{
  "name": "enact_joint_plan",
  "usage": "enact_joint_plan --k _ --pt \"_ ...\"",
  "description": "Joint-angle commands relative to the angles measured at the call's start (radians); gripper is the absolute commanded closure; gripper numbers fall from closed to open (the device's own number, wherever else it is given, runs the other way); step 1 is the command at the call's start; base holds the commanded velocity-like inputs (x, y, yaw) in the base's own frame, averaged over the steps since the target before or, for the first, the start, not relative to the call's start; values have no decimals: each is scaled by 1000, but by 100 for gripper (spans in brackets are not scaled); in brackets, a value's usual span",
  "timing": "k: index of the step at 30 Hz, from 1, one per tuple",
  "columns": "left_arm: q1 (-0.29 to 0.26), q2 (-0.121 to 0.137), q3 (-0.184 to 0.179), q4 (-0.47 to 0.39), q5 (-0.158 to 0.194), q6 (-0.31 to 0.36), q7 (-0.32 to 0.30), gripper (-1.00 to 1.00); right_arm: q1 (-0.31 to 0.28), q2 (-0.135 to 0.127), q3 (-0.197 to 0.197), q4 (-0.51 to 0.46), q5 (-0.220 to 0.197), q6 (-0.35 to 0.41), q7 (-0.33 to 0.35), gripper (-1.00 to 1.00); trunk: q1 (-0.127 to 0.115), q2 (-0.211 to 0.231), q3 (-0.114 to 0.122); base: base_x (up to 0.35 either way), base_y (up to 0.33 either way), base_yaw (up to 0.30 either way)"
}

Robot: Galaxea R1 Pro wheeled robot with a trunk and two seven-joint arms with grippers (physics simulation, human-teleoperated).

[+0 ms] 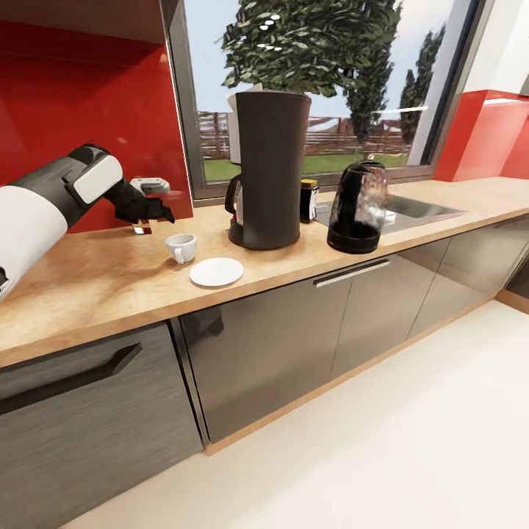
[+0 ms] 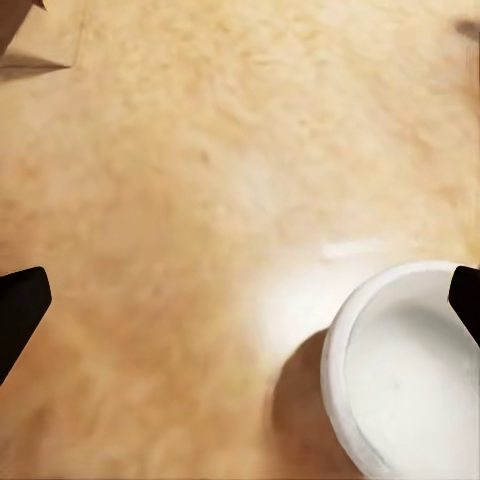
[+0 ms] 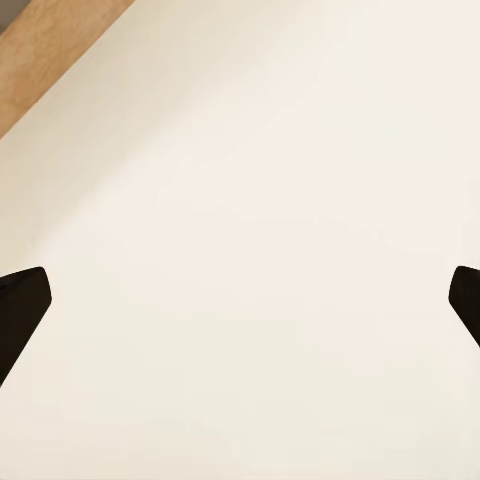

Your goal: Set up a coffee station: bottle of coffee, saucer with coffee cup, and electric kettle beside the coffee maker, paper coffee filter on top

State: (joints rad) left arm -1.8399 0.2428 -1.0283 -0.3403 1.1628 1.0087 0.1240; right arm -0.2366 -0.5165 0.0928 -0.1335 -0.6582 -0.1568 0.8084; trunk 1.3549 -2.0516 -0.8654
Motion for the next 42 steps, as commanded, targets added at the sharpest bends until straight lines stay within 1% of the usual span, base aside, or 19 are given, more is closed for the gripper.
enact_joint_plan --k 1,16,29,42 --pt "0 1 -5 -2 11 2 9 -100 -1 0 8 2 -5 -7 2 -100 0 0 -1 0 0 0" --pt "35 -4 -9 -5 11 2 6 -100 -1 0 8 2 -5 -7 2 -100 0 0 -3 0 0 0" --pt "37 -5 -9 -5 11 2 3 -100 -1 1 8 2 -5 -7 2 -100 0 0 -12 0 0 0" --pt "39 -13 -9 -6 11 2 3 -100 -1 1 9 2 -5 -7 2 -100 0 0 -21 0 0 0"
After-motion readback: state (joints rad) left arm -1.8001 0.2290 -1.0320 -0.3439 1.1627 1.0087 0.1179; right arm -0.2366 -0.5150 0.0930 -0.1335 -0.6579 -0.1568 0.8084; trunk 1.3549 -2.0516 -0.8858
